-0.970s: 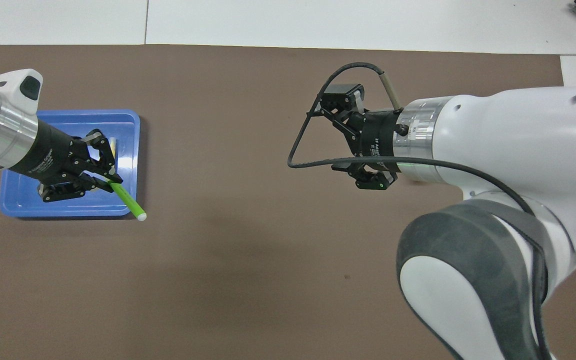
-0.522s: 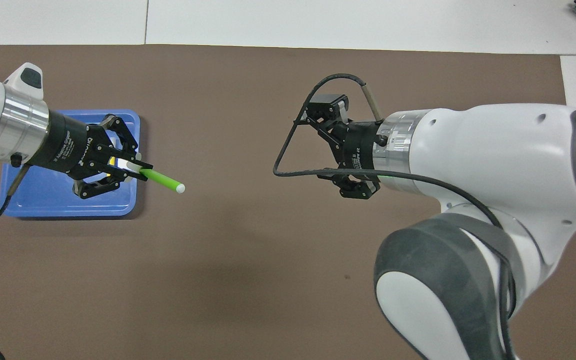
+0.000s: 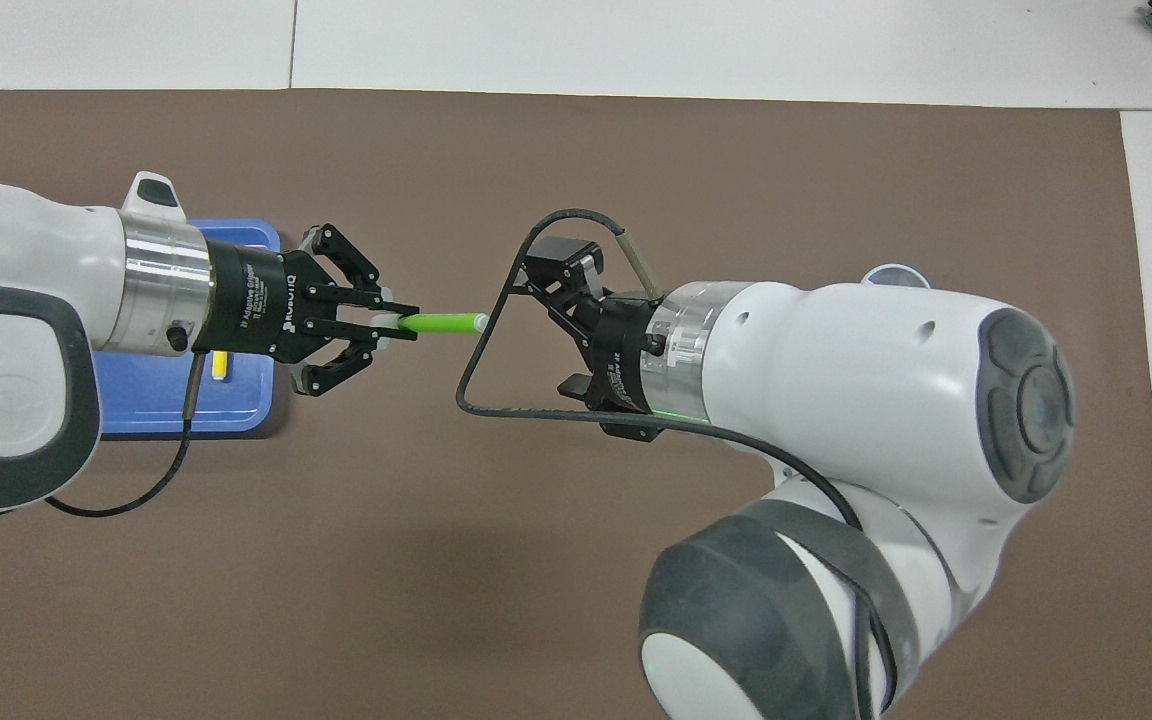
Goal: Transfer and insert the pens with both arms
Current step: 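Close the right gripper on the green pen and open the left gripper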
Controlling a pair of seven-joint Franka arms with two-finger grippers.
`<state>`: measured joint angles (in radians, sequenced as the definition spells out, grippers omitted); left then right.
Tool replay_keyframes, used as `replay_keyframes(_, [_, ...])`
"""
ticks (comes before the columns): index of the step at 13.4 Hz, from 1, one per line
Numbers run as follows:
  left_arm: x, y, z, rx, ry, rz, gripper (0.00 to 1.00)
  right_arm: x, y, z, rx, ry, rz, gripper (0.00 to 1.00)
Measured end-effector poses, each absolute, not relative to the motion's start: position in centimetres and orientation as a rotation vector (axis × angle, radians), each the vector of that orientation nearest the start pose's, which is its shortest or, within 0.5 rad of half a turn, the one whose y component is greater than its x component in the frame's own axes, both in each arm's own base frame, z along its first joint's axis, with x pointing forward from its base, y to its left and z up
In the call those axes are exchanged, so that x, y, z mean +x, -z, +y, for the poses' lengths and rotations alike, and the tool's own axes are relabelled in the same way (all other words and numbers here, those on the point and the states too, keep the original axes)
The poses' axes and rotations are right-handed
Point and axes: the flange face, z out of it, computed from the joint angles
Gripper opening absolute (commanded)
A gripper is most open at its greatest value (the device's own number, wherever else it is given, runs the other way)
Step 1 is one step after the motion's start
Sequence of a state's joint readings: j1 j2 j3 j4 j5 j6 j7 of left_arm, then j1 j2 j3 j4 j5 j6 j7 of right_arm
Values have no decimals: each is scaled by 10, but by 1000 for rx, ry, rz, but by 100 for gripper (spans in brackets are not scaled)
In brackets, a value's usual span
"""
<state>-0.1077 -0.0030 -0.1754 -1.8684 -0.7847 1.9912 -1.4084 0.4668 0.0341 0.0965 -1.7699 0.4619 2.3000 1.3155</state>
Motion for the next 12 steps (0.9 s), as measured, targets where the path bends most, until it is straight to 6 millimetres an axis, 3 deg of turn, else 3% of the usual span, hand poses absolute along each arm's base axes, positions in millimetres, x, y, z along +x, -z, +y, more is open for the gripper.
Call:
replay_keyframes(2, [541,-541,-217,1845,627,1654,0,517,-584,342,-2188,-37,1167,100])
replay_keyframes(8, [539,-541,-226,1825,632,1662,0,527,-570,345,-2163,-9,1179,98])
replay_keyframes(12, [538,-540,-228,1824,629,1661,0,524,-571,350,-2163,-12,1172,69])
